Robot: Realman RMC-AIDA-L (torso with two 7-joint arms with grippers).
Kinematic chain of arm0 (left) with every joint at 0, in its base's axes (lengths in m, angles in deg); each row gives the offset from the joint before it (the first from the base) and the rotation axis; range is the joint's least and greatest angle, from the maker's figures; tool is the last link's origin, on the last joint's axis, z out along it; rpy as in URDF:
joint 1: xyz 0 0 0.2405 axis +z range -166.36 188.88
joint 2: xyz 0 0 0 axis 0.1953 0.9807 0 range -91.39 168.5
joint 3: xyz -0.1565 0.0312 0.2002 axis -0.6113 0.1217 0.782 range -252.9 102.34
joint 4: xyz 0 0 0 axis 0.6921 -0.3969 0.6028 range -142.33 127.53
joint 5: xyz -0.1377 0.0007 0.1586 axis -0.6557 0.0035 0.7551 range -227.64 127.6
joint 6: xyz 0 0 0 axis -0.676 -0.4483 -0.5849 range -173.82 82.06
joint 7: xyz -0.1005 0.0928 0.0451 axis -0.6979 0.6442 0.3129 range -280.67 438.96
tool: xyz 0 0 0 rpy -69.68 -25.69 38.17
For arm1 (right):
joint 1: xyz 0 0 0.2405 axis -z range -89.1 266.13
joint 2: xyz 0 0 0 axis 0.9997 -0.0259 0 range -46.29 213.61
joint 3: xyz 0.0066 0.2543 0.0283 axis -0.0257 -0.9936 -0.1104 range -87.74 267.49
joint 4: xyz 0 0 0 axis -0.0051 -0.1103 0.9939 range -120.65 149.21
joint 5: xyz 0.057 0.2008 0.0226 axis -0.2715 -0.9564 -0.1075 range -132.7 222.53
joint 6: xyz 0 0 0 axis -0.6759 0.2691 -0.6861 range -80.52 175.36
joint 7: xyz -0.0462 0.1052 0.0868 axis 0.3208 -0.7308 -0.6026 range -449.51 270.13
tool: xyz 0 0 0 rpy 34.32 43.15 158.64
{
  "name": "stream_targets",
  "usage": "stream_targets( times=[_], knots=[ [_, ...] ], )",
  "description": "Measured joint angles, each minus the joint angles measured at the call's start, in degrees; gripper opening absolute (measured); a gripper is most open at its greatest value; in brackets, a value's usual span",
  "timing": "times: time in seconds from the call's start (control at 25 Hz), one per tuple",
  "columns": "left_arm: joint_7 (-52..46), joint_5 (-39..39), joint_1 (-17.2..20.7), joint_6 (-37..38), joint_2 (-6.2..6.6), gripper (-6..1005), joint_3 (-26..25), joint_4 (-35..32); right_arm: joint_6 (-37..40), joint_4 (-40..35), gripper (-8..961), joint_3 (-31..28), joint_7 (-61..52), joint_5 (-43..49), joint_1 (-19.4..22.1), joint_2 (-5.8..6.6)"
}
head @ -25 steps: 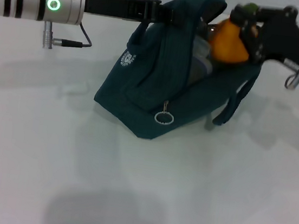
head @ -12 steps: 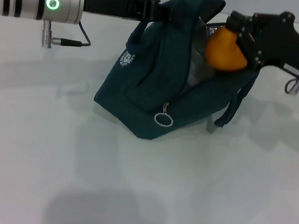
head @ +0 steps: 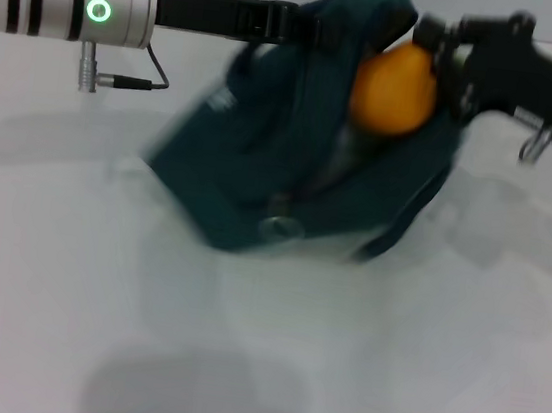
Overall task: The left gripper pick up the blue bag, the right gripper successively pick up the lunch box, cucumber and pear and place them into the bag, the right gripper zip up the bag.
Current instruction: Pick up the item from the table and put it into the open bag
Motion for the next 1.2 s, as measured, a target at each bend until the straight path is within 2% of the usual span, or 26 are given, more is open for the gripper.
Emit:
stream_targets(
  times=[0.2, 0.6, 1.04, 1.2],
  knots=[
    [0.0, 0.0, 0.3, 0.0, 0.11, 66, 0.0, 0.0, -1.2, 0.9, 75, 2.4, 0.2, 1.0, 1.6, -0.09],
    [-0.2, 0.0, 0.4, 0.1, 0.16, 66, 0.0, 0.0, 0.2, -1.9, 82, 2.3, -0.3, 0.6, 3.2, 0.01],
    [-0.4, -0.1, 0.0, 0.2, 0.23, 66, -0.1, 0.0, -1.3, -2.7, 89, 5.7, -3.8, 1.0, 2.2, 0.04],
    [-0.6, -0.4, -0.2, 0.1, 0.36, 66, -0.1, 0.0, -4.0, -2.9, 91, 6.1, -10.1, 1.4, 1.6, 0.16]
  ],
)
